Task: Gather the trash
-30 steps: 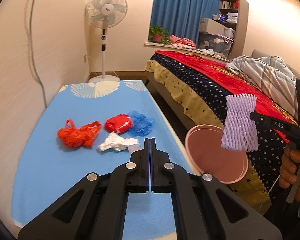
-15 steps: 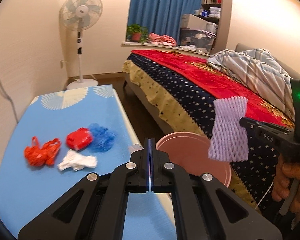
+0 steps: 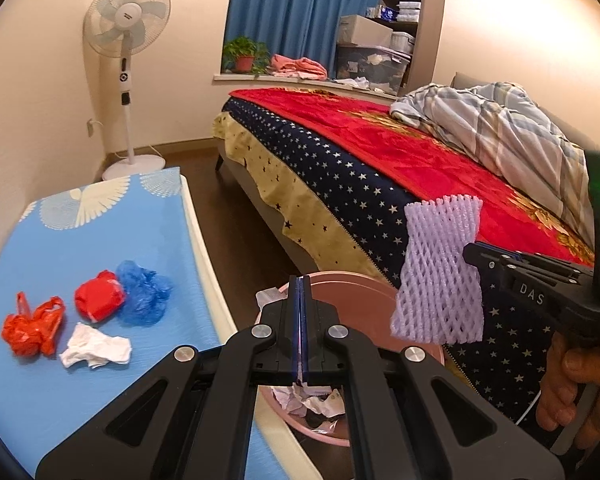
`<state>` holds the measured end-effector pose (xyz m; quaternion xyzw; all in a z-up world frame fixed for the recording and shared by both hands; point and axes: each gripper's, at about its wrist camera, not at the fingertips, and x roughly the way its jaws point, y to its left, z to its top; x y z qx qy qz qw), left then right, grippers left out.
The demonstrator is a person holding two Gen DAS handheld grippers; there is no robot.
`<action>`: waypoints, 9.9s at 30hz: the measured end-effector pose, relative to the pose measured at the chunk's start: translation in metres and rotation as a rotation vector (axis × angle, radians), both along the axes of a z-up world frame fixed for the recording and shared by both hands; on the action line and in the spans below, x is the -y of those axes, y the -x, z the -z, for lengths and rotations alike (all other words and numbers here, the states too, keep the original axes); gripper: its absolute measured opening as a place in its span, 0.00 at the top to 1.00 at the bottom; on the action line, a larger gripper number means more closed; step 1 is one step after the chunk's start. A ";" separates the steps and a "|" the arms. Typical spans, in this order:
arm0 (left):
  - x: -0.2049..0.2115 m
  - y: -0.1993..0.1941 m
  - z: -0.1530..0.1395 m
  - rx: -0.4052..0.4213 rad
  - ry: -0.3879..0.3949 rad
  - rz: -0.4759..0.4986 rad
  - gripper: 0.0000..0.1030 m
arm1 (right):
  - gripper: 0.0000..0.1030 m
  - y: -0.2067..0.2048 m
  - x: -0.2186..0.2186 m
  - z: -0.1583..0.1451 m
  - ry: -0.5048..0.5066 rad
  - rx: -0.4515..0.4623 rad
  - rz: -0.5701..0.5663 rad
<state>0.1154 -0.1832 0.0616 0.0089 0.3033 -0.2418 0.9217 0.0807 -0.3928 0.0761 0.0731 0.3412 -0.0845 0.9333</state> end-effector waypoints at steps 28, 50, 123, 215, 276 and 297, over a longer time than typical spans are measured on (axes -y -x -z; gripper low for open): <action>-0.077 0.049 -0.015 0.083 -0.018 -0.092 0.48 | 0.61 0.016 -0.035 -0.005 0.010 0.110 -0.051; -0.200 0.083 -0.075 0.078 0.020 -0.396 0.73 | 0.64 0.043 -0.124 -0.063 -0.153 0.188 -0.146; -0.292 -0.101 0.097 -0.196 0.129 -0.529 0.70 | 0.86 -0.185 -0.245 0.122 -0.104 -0.175 -0.311; -0.044 0.000 0.018 0.046 0.078 -0.071 0.72 | 0.87 0.011 -0.041 -0.010 0.103 0.117 0.091; -0.151 -0.020 0.046 -0.045 0.137 -0.255 0.64 | 0.61 -0.018 -0.132 -0.017 0.011 0.160 -0.045; -0.200 -0.078 0.101 -0.171 0.103 -0.436 0.63 | 0.57 -0.082 -0.198 0.027 -0.002 0.134 -0.279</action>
